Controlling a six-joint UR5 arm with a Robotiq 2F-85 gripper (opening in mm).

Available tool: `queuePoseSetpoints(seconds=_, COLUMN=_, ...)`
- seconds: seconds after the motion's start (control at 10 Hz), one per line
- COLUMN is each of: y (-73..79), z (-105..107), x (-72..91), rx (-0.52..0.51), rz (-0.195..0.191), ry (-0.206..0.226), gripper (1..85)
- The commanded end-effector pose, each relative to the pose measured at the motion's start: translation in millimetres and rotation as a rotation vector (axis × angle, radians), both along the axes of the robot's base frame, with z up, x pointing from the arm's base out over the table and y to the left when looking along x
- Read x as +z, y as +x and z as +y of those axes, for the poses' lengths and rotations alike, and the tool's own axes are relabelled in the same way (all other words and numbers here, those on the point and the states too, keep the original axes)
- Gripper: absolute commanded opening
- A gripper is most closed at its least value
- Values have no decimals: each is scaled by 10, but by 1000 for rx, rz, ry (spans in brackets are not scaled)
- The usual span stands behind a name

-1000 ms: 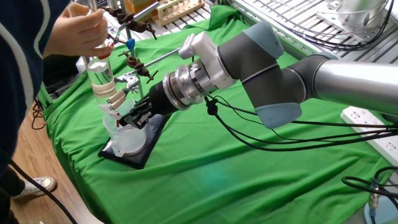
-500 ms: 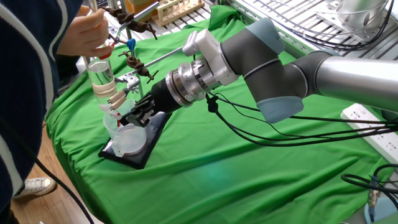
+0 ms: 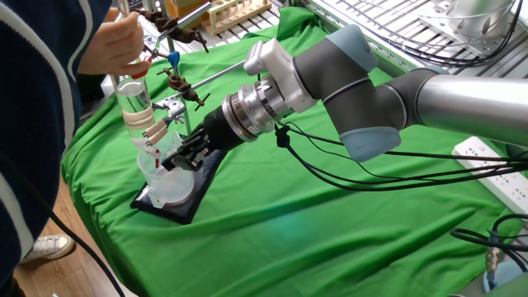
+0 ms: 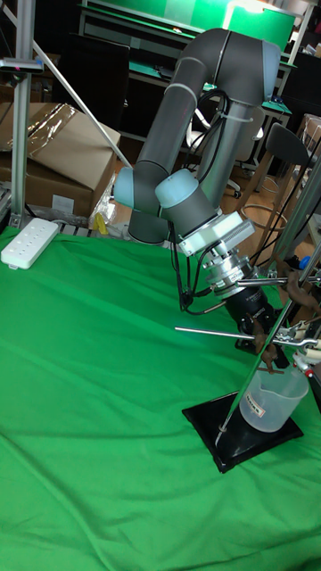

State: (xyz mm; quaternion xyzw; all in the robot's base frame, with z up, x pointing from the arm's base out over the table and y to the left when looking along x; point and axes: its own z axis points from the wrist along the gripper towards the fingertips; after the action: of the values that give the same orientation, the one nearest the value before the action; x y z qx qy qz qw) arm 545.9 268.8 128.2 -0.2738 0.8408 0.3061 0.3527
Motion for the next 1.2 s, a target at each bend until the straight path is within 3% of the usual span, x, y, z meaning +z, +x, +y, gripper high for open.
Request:
queuePoseSetpoints(seconds=0.0, y=4, z=16, x=85, rx=15, rz=-20, ry=6, gripper=13)
queuePoseSetpoints(seconds=0.1, y=-11, z=20, x=134, rx=34, rz=-40, ry=-9, gripper=13)
queuePoseSetpoints(seconds=0.7, y=-103, z=190, x=243, rx=138, rz=-137, ry=-1, gripper=13)
queuePoseSetpoints(seconds=1.1, y=-58, z=128, x=168, rx=169, rz=-188, ry=-48, gripper=13)
